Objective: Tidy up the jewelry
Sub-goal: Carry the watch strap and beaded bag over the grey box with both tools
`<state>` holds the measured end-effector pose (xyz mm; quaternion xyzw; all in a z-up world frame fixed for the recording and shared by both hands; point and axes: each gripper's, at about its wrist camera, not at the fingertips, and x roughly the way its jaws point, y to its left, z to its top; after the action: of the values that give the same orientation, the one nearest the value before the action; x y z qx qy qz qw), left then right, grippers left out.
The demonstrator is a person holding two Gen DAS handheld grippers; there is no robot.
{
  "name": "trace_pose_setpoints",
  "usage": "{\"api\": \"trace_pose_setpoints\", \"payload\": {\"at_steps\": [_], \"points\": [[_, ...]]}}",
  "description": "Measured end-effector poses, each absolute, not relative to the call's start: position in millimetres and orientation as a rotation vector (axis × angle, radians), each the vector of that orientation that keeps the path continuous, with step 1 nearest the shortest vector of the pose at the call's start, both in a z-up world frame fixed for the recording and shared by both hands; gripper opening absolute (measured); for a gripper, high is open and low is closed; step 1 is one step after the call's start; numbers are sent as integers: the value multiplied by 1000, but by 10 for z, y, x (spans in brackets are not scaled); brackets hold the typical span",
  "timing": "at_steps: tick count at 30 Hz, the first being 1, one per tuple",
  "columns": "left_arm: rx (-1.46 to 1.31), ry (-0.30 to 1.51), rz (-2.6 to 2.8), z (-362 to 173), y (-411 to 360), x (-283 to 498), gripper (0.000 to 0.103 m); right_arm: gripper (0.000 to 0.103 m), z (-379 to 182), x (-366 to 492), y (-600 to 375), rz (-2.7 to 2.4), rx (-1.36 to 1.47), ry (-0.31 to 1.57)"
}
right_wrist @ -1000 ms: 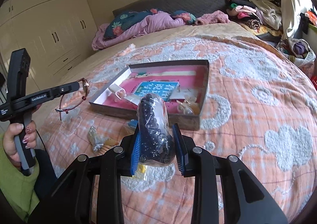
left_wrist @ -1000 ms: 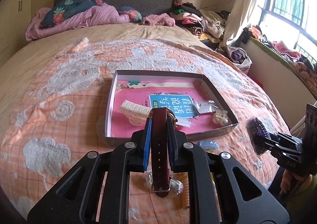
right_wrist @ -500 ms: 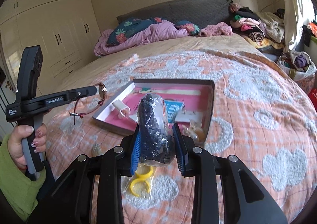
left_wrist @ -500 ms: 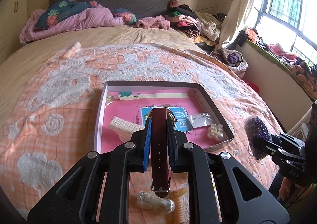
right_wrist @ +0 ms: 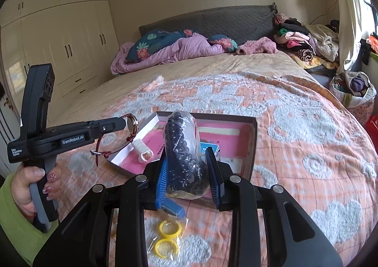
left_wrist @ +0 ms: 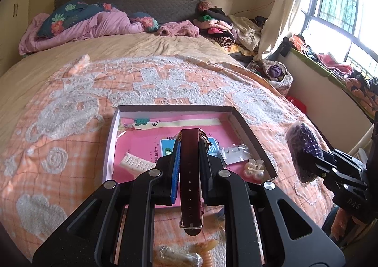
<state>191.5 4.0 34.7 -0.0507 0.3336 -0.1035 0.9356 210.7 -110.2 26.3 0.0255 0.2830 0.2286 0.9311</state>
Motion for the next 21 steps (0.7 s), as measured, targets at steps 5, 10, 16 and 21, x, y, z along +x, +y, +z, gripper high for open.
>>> {"api": "trace_pose_setpoints", "payload": {"at_steps": [5, 10, 16, 21], "points": [[-102, 696, -211, 292, -1, 2020, 8, 29, 246, 2220, -1109, 457, 55, 587], [-98, 721, -214, 204, -31, 2123, 8, 29, 228, 2340, -1104, 449, 54, 594], [-99, 741, -227, 76, -59, 2226, 8, 29, 195, 2472, -1084, 439, 43, 601], [-99, 764, -252, -80, -119, 2314, 8, 29, 123, 2578, -1077, 427, 37, 618]]}}
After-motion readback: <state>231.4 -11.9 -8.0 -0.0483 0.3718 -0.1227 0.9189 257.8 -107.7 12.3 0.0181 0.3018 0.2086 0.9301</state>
